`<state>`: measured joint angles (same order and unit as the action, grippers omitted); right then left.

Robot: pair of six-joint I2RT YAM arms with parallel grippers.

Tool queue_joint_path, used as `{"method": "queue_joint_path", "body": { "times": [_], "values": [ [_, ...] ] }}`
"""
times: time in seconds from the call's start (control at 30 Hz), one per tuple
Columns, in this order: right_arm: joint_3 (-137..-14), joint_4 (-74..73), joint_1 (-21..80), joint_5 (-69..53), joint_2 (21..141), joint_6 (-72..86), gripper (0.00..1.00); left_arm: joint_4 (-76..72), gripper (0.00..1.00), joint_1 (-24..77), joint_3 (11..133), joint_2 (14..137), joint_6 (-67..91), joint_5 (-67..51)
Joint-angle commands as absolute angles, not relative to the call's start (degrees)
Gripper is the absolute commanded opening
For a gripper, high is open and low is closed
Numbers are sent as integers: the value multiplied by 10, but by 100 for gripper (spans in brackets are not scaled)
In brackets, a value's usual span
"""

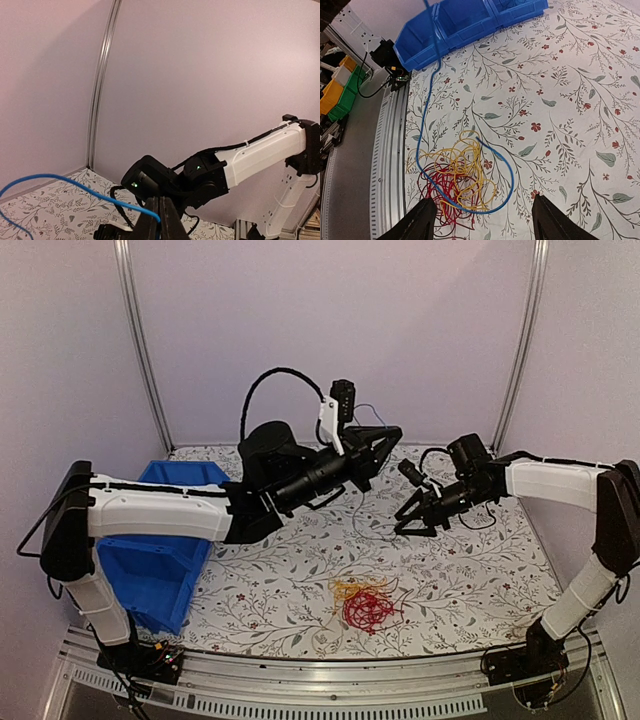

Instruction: Untangle the cables

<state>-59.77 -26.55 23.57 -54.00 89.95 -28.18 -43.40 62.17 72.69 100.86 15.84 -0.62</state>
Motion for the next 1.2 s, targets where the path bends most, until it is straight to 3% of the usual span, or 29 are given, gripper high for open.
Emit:
{"method": "queue_joint_path", "body": {
  "times": [0.0, 0.4, 0.6, 0.8, 0.87, 0.97, 1.07, 1.17],
  "values": [
    [-633, -278, 238, -534, 950, -246, 69, -453, 0, 615, 727, 984, 145, -2],
    [-721, -393, 238, -688, 1070, -234, 67, -454, 0, 616, 718, 979, 132, -2],
    [-738, -443, 238, -758, 1091, -275, 52, -455, 0, 616, 709, 980, 118, 14],
    [-744, -451, 240, -776, 1102, -282, 48, -459, 0, 616, 709, 985, 114, 14],
    [-745, -452, 240, -783, 1108, -281, 43, -460, 0, 615, 709, 986, 114, 14],
    [-749, -458, 241, -792, 1114, -287, 27, -460, 0, 615, 709, 987, 113, 15],
    [-751, -446, 241, -779, 1116, -286, 0, -455, 0, 615, 709, 986, 109, 18],
    [-742, -405, 240, -706, 1111, -261, 0, -438, 0, 615, 715, 972, 91, 21]
  ]
}}
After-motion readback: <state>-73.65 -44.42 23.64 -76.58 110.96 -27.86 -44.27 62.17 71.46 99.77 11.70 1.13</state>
